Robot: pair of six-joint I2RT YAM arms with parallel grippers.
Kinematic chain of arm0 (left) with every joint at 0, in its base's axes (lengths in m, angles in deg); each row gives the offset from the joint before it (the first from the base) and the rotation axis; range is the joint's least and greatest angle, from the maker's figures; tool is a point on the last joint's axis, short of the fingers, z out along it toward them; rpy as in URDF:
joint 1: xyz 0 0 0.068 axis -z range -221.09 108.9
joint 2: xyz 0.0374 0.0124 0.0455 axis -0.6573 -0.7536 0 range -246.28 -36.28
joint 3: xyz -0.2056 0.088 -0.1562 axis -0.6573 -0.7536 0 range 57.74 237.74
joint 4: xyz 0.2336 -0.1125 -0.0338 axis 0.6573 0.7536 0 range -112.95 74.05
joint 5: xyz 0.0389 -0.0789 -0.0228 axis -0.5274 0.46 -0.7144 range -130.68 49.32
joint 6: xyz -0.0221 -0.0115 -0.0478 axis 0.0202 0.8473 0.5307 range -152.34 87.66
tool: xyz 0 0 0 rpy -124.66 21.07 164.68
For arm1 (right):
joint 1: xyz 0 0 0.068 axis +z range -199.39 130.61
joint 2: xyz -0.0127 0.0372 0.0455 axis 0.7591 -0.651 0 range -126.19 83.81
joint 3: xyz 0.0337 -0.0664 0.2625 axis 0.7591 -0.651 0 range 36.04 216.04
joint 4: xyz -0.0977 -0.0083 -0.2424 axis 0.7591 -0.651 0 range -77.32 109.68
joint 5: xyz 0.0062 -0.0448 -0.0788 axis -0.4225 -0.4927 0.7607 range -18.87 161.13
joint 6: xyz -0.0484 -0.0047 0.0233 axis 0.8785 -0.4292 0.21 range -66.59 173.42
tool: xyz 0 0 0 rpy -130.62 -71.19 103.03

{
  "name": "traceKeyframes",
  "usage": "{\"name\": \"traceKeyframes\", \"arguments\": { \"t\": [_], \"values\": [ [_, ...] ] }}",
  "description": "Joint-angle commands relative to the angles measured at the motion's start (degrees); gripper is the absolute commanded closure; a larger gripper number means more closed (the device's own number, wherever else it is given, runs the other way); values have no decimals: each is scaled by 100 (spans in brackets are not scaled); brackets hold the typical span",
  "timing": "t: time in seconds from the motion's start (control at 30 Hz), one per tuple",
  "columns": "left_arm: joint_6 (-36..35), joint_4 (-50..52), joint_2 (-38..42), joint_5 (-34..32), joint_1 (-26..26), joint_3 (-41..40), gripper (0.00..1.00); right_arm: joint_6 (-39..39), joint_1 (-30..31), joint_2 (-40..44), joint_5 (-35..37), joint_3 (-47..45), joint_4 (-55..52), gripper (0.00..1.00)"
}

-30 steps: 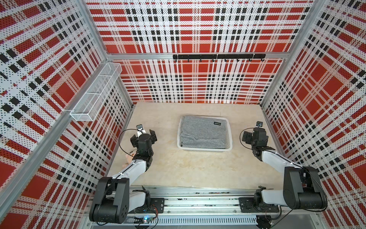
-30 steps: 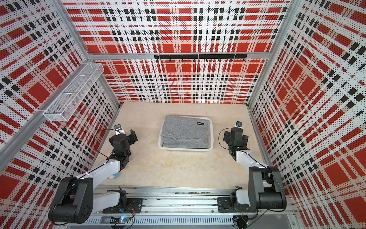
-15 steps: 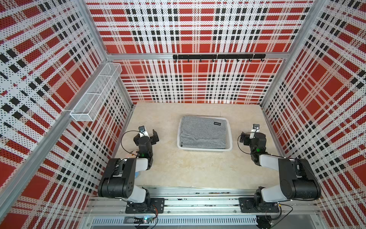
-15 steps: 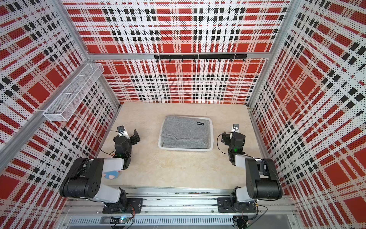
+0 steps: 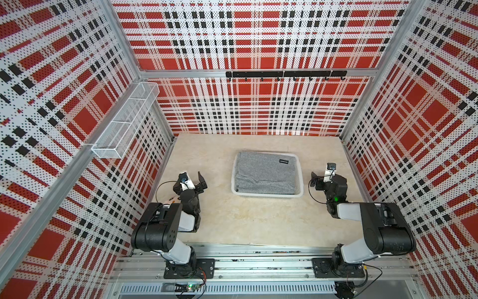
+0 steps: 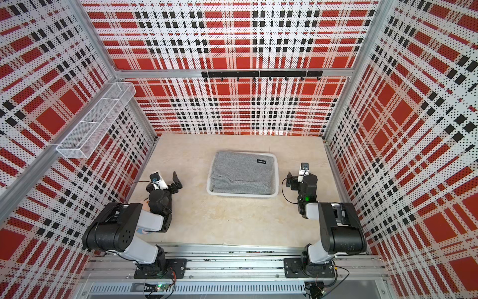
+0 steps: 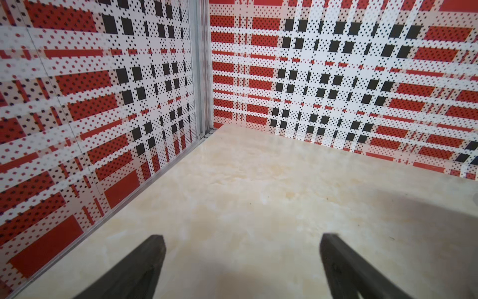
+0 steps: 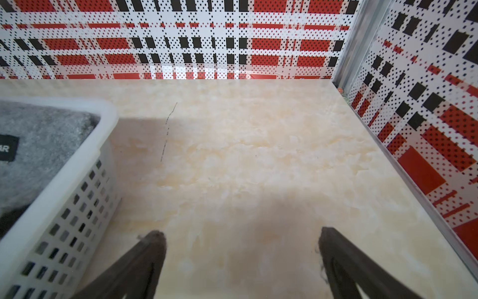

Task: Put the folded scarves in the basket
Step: Reset both arms

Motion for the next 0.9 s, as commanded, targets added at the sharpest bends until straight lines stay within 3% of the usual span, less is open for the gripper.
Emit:
{"name": "traceKeyframes", "arguments": {
  "t": [0.0, 0.1, 0.2, 0.23, 0.27, 0.87],
  "values": [
    [-2, -287, 5, -71, 15, 10, 1, 155, 91, 41, -138, -394, 951, 0],
    [-3, -287, 8, -80, 29, 10, 1, 443, 362, -181, 19, -1292, 2902, 0],
    [-3, -287, 3, -80, 29, 9, 1, 405, 469, -149, 462, -930, 2149, 0],
    [-4, -287, 2, -90, 29, 5, 1, 251, 374, -119, 426, -554, 1369, 0],
    [-3, -287, 1, -84, 28, 12, 1, 27, 120, -153, 139, -486, 1281, 0],
    [1, -287, 1, -80, 29, 10, 1, 58, 157, -135, 257, -538, 1351, 0]
  ]
}}
